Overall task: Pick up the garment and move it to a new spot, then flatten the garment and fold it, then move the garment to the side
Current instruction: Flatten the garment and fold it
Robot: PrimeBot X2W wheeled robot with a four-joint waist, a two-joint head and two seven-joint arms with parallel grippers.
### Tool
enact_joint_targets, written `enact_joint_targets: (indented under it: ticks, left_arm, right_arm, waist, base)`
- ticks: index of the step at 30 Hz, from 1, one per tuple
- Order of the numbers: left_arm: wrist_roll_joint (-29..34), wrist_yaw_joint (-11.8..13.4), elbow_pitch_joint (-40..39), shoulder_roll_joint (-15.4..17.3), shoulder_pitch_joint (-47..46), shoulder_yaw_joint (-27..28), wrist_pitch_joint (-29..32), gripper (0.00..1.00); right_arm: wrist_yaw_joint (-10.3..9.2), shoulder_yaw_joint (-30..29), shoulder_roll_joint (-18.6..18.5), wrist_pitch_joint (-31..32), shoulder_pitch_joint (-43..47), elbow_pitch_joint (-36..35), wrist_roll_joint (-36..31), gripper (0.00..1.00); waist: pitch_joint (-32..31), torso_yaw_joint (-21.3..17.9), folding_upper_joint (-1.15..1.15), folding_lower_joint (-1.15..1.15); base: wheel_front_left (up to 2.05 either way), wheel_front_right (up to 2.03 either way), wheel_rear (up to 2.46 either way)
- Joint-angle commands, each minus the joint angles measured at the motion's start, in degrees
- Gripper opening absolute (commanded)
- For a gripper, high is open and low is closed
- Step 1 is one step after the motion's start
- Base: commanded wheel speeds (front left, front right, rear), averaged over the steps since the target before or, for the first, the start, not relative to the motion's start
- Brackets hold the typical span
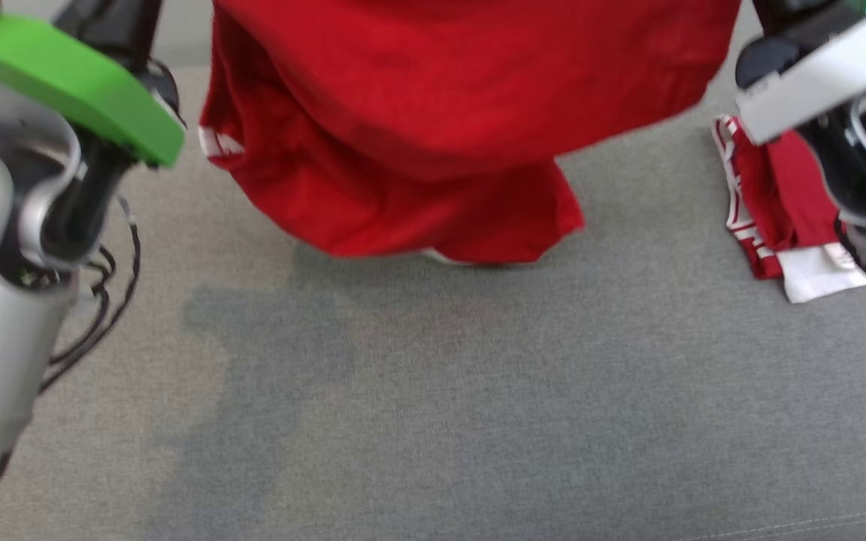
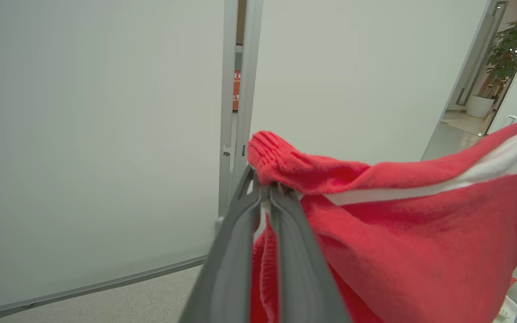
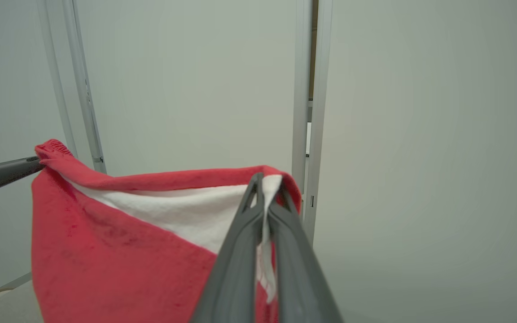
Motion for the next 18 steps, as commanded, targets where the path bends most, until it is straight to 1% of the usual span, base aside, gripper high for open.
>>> enact_joint_targets:
  ticks: [1,3,6,9,10,14,16,18]
  left_arm:
    - [0.0,-0.6,2.2,-0.3,-3.2,0.2,0.3,0.0]
    - [1.0,-1.3,5.9,-0.6,-7.8,0.4,0.2,0.0]
    - [2.4,-2.2,12.9,-2.0,-15.8,1.2,-0.9,0.0]
    - [4.3,-2.5,20.1,-3.5,-24.3,2.1,-4.4,0.0]
    - [5.4,-2.6,22.9,-4.3,-27.5,2.4,-6.4,0.0]
    - [7.7,-3.2,32.0,-6.8,-35.2,2.8,-13.4,0.0]
    - [7.8,-4.0,36.1,-8.3,-37.6,3.2,-16.6,0.0]
    - [7.0,-5.2,39.9,-10.2,-38.3,3.5,-19.5,0.0]
  right_arm:
    - [0.0,0.9,0.4,0.2,-3.2,1.7,-0.1,0.0]
    - [0.0,1.8,1.0,0.0,-8.6,5.1,-0.4,0.0]
    - [0.0,3.7,2.1,-2.0,-18.1,11.9,-2.6,0.0]
    - [-0.02,4.3,3.7,-6.6,-27.3,19.0,-5.4,0.0]
    - [-0.04,3.9,4.6,-8.7,-30.4,22.0,-6.4,0.0]
    - [-0.05,3.0,7.9,-16.3,-38.2,31.5,-9.9,0.0]
    - [-0.05,3.0,9.6,-19.3,-40.2,35.7,-11.0,0.0]
    - [-0.05,3.2,11.2,-20.9,-40.3,39.3,-10.8,0.0]
  waist:
    - [8.2,0.5,0.0,0.0]
    - [11.6,0.4,0.0,0.0]
    - [16.9,0.2,0.0,0.0]
    - [20.4,0.1,0.0,0.0]
    - [21.3,0.1,0.0,0.0]
    - [23.4,-0.1,0.0,0.0]
    - [24.0,-0.1,0.0,0.0]
    - [24.2,-0.1,0.0,0.0]
  base:
    - [0.0,0.0,0.0]
    - [0.0,0.0,0.0]
    - [0.0,0.0,0.0]
    - [0.0,0.0,0.0]
    - [0.0,0.0,0.0]
    - [0.0,0.0,0.0]
    - [0.0,0.0,0.0]
    - [0.0,0.0,0.0]
